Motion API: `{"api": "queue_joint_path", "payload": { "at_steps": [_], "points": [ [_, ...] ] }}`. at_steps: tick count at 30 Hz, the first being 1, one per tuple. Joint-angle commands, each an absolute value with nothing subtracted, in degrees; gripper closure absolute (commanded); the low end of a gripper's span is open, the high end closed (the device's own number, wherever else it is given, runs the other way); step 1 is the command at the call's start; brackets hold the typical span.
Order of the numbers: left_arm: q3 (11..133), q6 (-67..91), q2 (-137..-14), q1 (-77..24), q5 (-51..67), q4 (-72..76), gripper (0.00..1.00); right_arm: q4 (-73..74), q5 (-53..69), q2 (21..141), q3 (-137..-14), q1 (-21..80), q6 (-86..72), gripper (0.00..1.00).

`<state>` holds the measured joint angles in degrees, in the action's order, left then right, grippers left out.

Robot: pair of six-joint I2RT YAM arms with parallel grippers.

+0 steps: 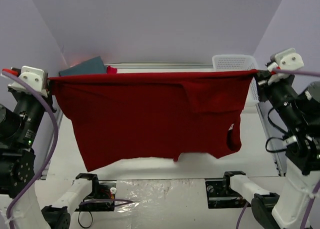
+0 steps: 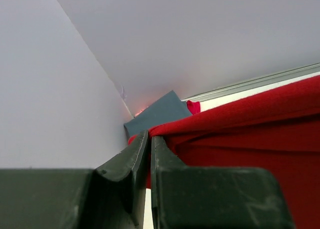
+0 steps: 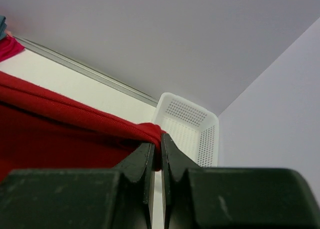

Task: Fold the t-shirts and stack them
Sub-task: Flatten out the tshirt

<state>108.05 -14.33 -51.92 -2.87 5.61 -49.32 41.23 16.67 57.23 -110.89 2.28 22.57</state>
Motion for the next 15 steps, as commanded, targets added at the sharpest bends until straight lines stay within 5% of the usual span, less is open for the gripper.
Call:
{"api": "queue_joint_path", "payload": {
  "at_steps": [1, 11, 12, 13, 15],
  "points": [
    [106.63, -15.38, -60.02, -1.58, -1.76, -47.56, 0.98, 37.01, 8.35, 66.26, -110.83, 1.06, 23.64, 1.0],
    [92.29, -18.72, -83.44, -0.97, -3.78, -24.73, 0.98, 26.46, 8.27, 91.29, -103.97, 0.97, 25.93, 1.0],
    [92.98, -18.81, -86.63, -0.88, -3.34, -23.65, 0.98, 26.54, 7.65, 98.19, -106.5, 1.05, 25.93, 0.95],
    [93.86, -19.5, -89.71, -0.88, -2.73, -22.08, 0.97, 26.89, 6.78, 101.92, -108.26, 1.14, 26.19, 0.79],
    [98.49, -19.95, -99.81, -0.88, -1.85, -21.62, 0.77, 27.5, 3.62, 111.85, -114.3, 1.32, 25.84, 0.24]
  ]
}}
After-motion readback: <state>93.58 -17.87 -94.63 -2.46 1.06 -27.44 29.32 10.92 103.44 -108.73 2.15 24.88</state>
